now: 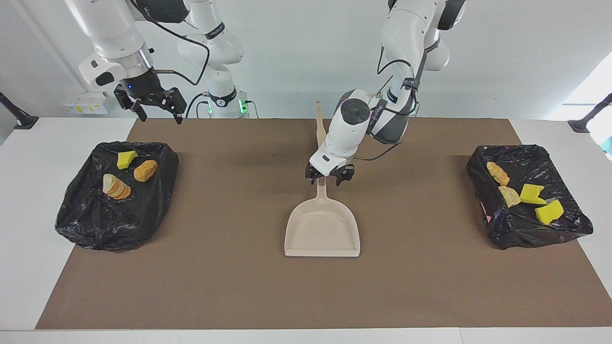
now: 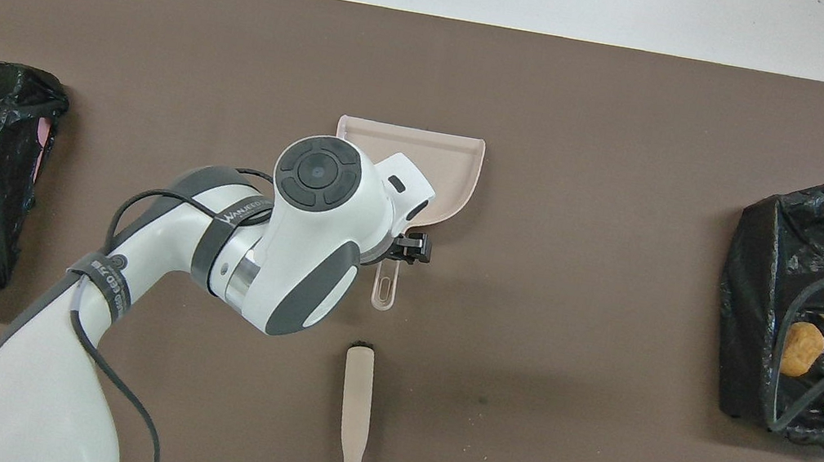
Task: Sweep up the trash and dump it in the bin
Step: 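Set the dustpan down mid-table with the left gripper and release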
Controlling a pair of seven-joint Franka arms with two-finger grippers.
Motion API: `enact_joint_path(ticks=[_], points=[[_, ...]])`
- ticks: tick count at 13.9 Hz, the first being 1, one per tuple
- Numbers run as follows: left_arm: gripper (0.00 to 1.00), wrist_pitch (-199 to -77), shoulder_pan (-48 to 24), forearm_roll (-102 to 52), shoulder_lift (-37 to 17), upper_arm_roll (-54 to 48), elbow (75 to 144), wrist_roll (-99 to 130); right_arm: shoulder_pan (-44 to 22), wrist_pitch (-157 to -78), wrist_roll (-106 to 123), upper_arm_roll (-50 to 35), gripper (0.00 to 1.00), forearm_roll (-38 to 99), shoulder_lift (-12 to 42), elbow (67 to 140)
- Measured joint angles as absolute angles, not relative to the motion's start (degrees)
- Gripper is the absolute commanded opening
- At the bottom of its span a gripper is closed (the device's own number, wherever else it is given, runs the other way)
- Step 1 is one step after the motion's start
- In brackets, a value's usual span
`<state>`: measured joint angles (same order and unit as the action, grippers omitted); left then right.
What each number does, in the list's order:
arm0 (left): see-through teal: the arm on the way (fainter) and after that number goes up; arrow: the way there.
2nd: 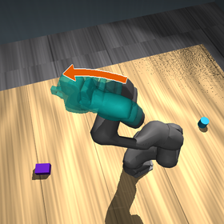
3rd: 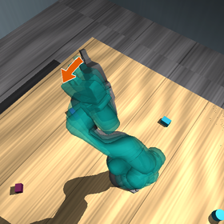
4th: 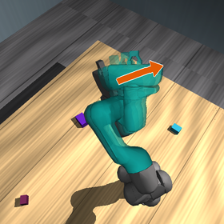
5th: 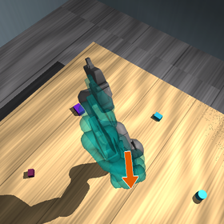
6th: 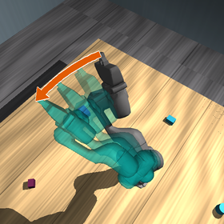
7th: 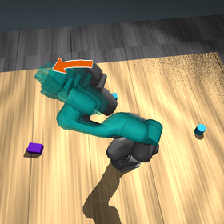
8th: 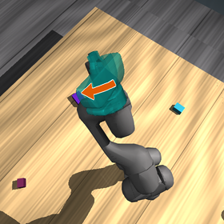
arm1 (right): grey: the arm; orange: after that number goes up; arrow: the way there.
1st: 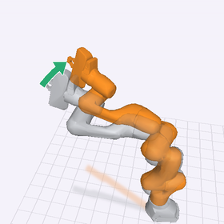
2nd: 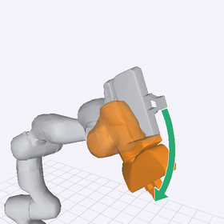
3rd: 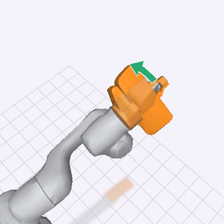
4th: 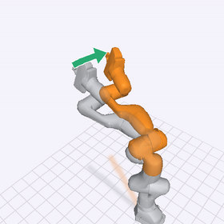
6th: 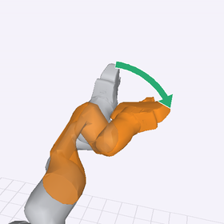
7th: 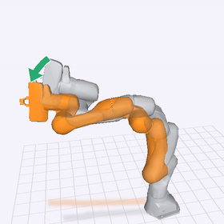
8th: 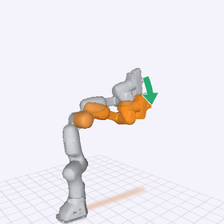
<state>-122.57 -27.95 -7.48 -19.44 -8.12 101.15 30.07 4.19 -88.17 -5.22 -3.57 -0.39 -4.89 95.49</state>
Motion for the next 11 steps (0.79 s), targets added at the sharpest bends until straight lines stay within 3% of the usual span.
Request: enact_joint_path(ticks=[11], points=[[1.0,-106.73,-10.78,-7.42,-6.77,-7.38,100.37,16.54,4.19,-88.17,-5.22,-3.57,1.0,-0.39,-4.89,95.49]])
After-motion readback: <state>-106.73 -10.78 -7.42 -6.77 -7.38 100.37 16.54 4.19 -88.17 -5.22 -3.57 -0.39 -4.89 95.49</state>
